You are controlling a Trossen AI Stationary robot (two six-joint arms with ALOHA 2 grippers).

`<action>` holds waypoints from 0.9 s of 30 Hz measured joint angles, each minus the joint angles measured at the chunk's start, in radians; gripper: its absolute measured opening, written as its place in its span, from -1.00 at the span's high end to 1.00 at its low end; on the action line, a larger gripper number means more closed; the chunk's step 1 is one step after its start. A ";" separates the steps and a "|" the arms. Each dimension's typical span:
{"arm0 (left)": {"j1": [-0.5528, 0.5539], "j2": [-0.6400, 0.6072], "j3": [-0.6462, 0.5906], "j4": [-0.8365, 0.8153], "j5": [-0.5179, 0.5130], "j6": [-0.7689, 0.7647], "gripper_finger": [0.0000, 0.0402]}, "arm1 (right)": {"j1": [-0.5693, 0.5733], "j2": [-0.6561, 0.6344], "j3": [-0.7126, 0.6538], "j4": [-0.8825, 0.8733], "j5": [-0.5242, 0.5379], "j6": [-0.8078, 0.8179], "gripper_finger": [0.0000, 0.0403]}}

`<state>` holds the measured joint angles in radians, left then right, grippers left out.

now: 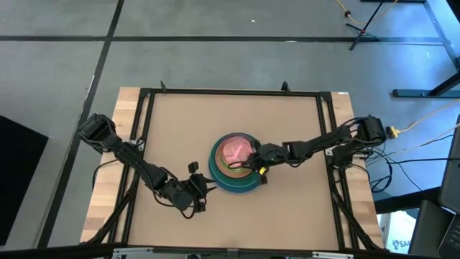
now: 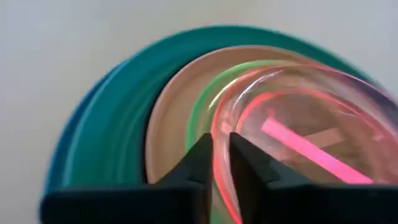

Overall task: Stack plastic plates
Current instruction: Stack the pink plate on the light green plate, then return to Home Position

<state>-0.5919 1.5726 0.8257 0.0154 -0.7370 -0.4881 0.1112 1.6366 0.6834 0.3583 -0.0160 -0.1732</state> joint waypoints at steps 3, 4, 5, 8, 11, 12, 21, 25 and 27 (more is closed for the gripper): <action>0.003 0.000 0.000 0.000 0.005 0.001 0.52 | 0.000 -0.016 -0.001 -0.021 -0.058 0.017 0.61; 0.006 0.000 0.000 0.000 0.007 0.004 0.52 | 0.000 -0.030 -0.001 -0.020 -0.079 0.017 0.55; 0.011 0.000 0.000 0.000 0.015 0.013 0.52 | 0.000 -0.049 -0.001 -0.029 -0.096 0.019 0.48; 0.040 -0.002 0.000 0.007 0.046 0.032 0.52 | 0.000 -0.146 -0.001 -0.084 -0.137 0.027 0.33; 0.091 -0.020 0.000 0.014 0.097 0.067 0.52 | 0.000 -0.262 -0.003 -0.148 -0.143 0.015 0.27; 0.114 -0.028 0.000 0.034 0.122 0.083 0.52 | 0.000 -0.300 -0.009 -0.165 -0.143 0.012 0.26; 0.336 -0.170 -0.039 0.082 0.322 0.342 0.70 | -0.046 -0.620 -0.179 -0.247 -0.085 0.027 0.27; 0.463 -0.233 -0.161 0.207 0.521 0.377 0.91 | -0.117 -0.740 -0.277 -0.257 -0.086 0.067 0.42; 0.517 -0.282 -0.237 0.284 0.586 0.388 0.97 | -0.156 -0.800 -0.324 -0.258 -0.093 0.078 0.54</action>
<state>-0.0745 1.2907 0.5884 0.2990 -0.1505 -0.1005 -0.0447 0.8367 0.3593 0.1005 -0.1094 -0.0953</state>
